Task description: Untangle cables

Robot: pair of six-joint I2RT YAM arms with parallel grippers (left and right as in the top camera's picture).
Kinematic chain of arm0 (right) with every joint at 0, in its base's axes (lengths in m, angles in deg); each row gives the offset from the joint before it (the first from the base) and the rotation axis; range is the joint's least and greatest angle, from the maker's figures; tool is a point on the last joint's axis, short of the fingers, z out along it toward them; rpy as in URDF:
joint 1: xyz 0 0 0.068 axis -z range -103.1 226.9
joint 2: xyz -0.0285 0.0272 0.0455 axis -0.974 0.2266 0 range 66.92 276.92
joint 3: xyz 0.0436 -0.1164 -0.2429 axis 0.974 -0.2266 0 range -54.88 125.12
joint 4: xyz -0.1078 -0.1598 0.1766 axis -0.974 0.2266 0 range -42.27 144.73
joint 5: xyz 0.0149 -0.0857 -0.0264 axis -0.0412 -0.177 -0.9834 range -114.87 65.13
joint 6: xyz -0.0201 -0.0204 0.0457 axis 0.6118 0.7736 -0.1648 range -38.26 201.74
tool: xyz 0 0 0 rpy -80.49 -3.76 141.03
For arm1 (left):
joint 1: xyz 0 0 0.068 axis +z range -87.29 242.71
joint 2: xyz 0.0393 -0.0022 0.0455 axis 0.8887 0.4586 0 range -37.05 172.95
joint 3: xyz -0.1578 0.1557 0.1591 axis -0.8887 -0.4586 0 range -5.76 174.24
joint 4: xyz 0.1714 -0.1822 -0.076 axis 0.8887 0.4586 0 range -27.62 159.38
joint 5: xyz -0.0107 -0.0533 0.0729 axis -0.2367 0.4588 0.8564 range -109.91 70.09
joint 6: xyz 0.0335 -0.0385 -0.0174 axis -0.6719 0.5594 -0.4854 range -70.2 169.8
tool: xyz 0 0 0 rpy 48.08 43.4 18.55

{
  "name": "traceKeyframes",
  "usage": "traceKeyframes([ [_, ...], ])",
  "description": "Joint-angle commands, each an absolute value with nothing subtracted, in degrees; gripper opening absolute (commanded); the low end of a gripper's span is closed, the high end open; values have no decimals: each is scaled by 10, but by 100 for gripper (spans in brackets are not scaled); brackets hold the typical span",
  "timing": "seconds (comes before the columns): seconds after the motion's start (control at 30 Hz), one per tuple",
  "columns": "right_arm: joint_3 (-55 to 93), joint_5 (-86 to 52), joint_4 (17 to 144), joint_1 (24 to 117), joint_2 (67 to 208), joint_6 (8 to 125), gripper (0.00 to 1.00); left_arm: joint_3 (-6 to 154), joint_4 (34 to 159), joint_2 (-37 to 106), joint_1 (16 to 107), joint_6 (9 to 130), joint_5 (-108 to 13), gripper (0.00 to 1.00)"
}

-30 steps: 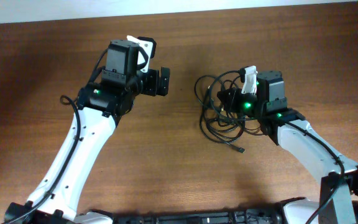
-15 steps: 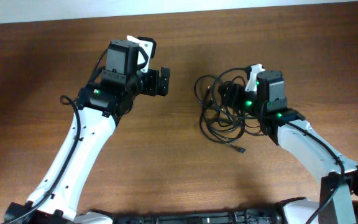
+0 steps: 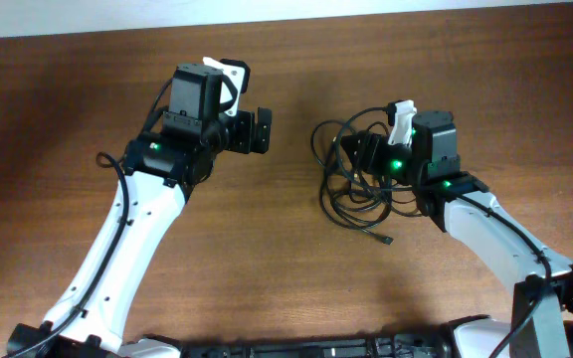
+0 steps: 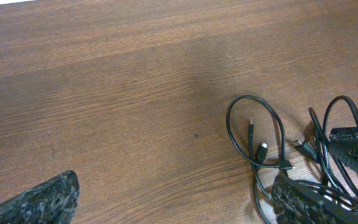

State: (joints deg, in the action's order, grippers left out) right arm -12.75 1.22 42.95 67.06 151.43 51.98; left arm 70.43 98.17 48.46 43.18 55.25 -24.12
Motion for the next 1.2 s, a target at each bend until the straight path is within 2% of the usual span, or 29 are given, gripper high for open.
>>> traceKeyframes([
  [0.0,-124,45,426,668,1515,524,59,704,981,487,434,554,-239,99],
  [0.07,-124,45,426,668,1515,524,59,704,981,487,434,554,-239,99],
  [0.13,-124,52,426,668,1515,524,51,704,981,487,434,554,-239,99],
  [0.2,-124,60,423,668,1515,524,32,704,981,487,434,554,-239,99],
  [0.23,-124,60,423,668,1515,527,15,704,981,487,434,554,-239,99],
  [0.27,-124,60,423,668,1515,529,4,704,981,487,434,554,-239,99],
  [0.37,-124,75,417,668,1515,531,4,704,981,487,434,554,-239,99],
  [0.47,-124,169,357,668,1515,548,4,704,981,487,434,554,-239,99],
  [0.6,-112,234,294,668,1513,478,4,704,981,487,434,554,-239,99],
  [0.77,-32,279,291,668,1495,443,4,704,981,487,434,554,-239,99],
  [0.93,98,278,379,668,1490,440,4,704,981,487,434,554,-239,99],
  [1.17,299,197,572,668,1490,454,4,704,981,487,434,554,-239,99],
])
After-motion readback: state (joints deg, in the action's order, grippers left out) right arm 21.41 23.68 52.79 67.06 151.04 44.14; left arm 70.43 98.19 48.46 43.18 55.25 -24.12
